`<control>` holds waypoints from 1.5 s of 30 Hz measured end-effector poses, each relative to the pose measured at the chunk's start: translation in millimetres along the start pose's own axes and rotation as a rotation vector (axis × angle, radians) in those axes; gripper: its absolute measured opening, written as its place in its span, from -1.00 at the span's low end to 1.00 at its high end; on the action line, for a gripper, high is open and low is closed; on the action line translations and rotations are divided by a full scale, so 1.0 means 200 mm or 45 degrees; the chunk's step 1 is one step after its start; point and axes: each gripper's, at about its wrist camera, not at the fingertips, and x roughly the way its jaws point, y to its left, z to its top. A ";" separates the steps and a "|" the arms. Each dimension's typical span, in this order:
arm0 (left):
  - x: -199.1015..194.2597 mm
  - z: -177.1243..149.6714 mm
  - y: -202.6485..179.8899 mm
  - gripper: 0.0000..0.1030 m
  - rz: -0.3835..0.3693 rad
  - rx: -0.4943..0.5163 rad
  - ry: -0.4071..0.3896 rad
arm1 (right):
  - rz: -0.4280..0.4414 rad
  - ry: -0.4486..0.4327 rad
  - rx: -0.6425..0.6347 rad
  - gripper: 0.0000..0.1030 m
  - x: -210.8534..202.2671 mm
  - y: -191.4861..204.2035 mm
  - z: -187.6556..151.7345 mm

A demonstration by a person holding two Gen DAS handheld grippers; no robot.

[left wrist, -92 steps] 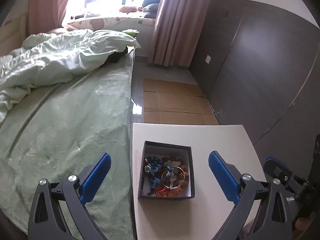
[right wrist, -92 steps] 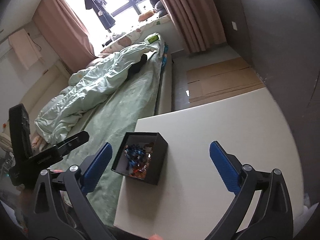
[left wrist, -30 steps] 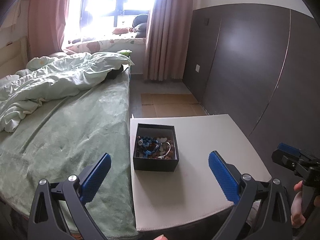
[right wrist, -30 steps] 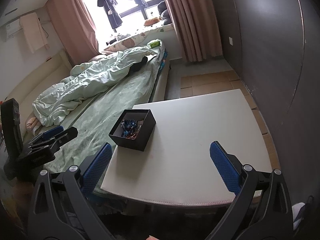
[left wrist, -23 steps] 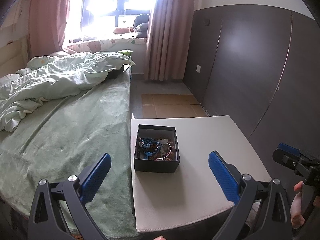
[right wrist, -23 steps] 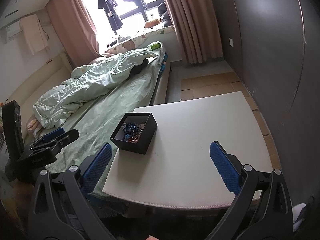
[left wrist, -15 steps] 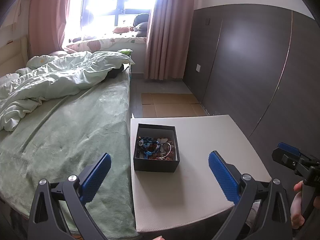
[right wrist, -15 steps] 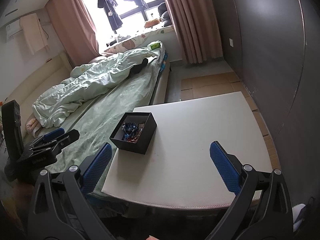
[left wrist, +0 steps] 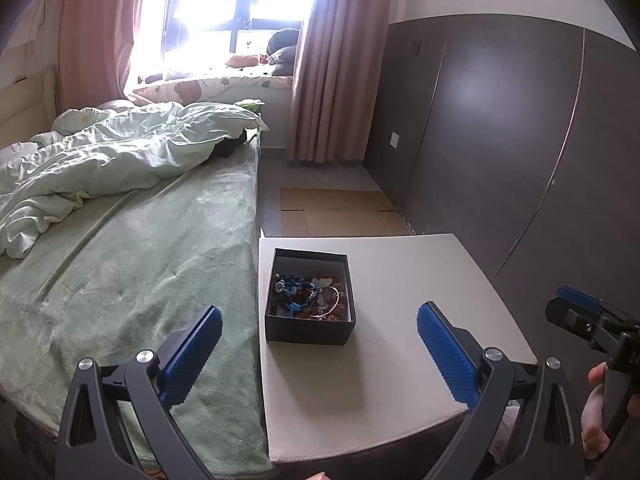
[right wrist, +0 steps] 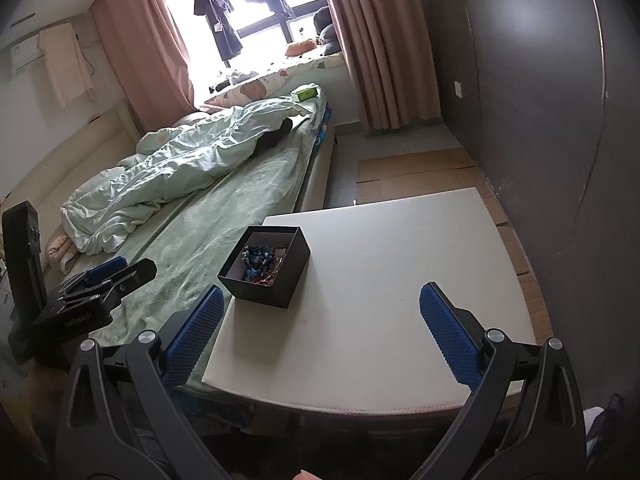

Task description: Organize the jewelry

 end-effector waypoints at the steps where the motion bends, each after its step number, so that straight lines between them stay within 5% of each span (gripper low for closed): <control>1: 0.00 0.00 0.00 0.84 -0.001 0.000 0.000 | -0.002 0.001 0.001 0.90 0.00 0.00 0.00; 45: 0.06 0.01 0.02 0.84 -0.012 -0.005 0.034 | -0.049 0.058 -0.012 0.90 0.06 0.02 -0.01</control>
